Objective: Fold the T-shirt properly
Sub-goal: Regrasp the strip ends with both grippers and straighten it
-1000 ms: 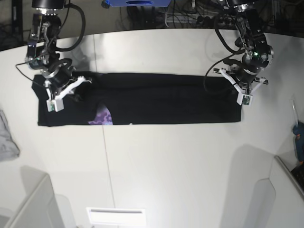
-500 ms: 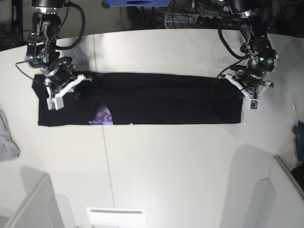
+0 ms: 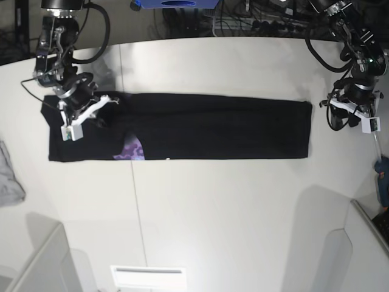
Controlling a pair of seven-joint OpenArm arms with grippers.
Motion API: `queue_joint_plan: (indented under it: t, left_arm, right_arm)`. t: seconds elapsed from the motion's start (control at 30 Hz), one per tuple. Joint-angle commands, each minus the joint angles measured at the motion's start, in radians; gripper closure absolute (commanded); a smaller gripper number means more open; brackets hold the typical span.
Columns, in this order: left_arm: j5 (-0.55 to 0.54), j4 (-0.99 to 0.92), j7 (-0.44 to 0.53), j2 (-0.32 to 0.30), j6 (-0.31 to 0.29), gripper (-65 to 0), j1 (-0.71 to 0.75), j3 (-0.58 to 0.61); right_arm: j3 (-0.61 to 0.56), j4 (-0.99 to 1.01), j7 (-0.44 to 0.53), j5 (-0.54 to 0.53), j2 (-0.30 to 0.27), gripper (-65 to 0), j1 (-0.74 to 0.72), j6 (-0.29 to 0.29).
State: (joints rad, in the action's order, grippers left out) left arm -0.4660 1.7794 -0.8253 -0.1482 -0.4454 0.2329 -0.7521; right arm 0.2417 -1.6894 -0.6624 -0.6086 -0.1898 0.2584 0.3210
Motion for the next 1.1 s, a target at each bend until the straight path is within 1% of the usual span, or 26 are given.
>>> queue_joint_plan:
  t: [0.0,0.03,0.07,0.1,0.17,0.27,0.33,0.5,0.63,0.7,0.73,0.8,0.87,0.93,1.07]
  left_arm:
    - [-0.037,-0.006,0.024,-0.024,-0.003,-47.6,-0.005,-0.005]
    - [-0.055,-0.031,0.025,-0.026,-0.003,-56.4,-0.005,-0.005]
    - [-0.069,-0.056,0.027,-0.034,-0.003,-63.5,-0.007,-0.005]
    - [-0.072,-0.082,0.027,-0.043,-0.003,-65.0,-0.011,-0.004]
    - [-0.069,-0.129,0.03,-0.046,-0.003,-65.0,-0.017,0.019]
    - [-0.072,-0.169,0.033,-0.066,-0.003,-65.0,-0.019,0.087]
    - [-0.072,-0.174,0.033,-0.063,-0.003,-65.0,-0.031,0.113]
    - [-0.067,-0.178,0.031,-0.06,-0.003,-65.0,-0.046,0.125]
    - [-0.066,-0.24,0.031,-0.064,0.003,-65.0,-0.073,0.21]
    - [-0.066,-0.272,0.03,-0.064,0.003,-65.0,-0.077,0.225]
    - [-0.066,-0.286,0.03,-0.064,0.003,-62.4,-0.077,0.228]
    - [-0.066,-0.312,0.03,-0.064,0.003,-51.7,-0.077,0.23]
    - [-0.066,-0.339,0.03,-0.064,0.001,-38.7,-0.08,0.236]
    - [-0.066,-0.361,0.03,-0.064,0.001,-28.3,-0.082,0.237]
    - [-0.066,-0.382,0.031,-0.064,0.001,-11.2,-0.083,0.237]
  right_arm:
    - [0.003,-0.022,0.02,-0.015,-0.01,0.0,-0.009,0.004]
    - [0.003,-0.022,0.02,-0.015,-0.01,0.0,-0.006,0.004]
    - [0.003,-0.022,0.02,-0.015,-0.01,0.0,-0.001,0.004]
    - [0.003,-0.022,0.02,-0.015,-0.01,0.0,0.002,0.004]
    - [0.003,-0.024,0.02,-0.015,-0.01,0.0,0.002,0.004]
    - [0.003,-0.024,0.02,-0.015,-0.01,0.0,0.003,0.004]
    - [0.003,-0.024,0.02,-0.015,-0.01,0.0,0.003,0.004]
    - [0.003,-0.024,0.02,-0.015,-0.01,0.0,0.006,0.004]
    - [0.003,-0.024,0.02,-0.017,-0.01,0.0,0.015,0.004]
    - [0.003,-0.024,0.02,-0.017,-0.01,0.0,0.017,0.004]
    - [0.003,-0.024,0.02,-0.017,-0.01,0.0,0.017,0.004]
    - [0.005,-0.024,0.02,-0.017,-0.01,0.0,0.017,0.004]
    - [0.006,-0.024,0.02,-0.017,-0.01,0.0,0.017,0.004]
    - [0.006,-0.025,0.02,-0.017,-0.01,0.0,0.017,0.004]
    - [0.005,-0.036,0.02,-0.017,-0.01,0.0,0.019,0.004]
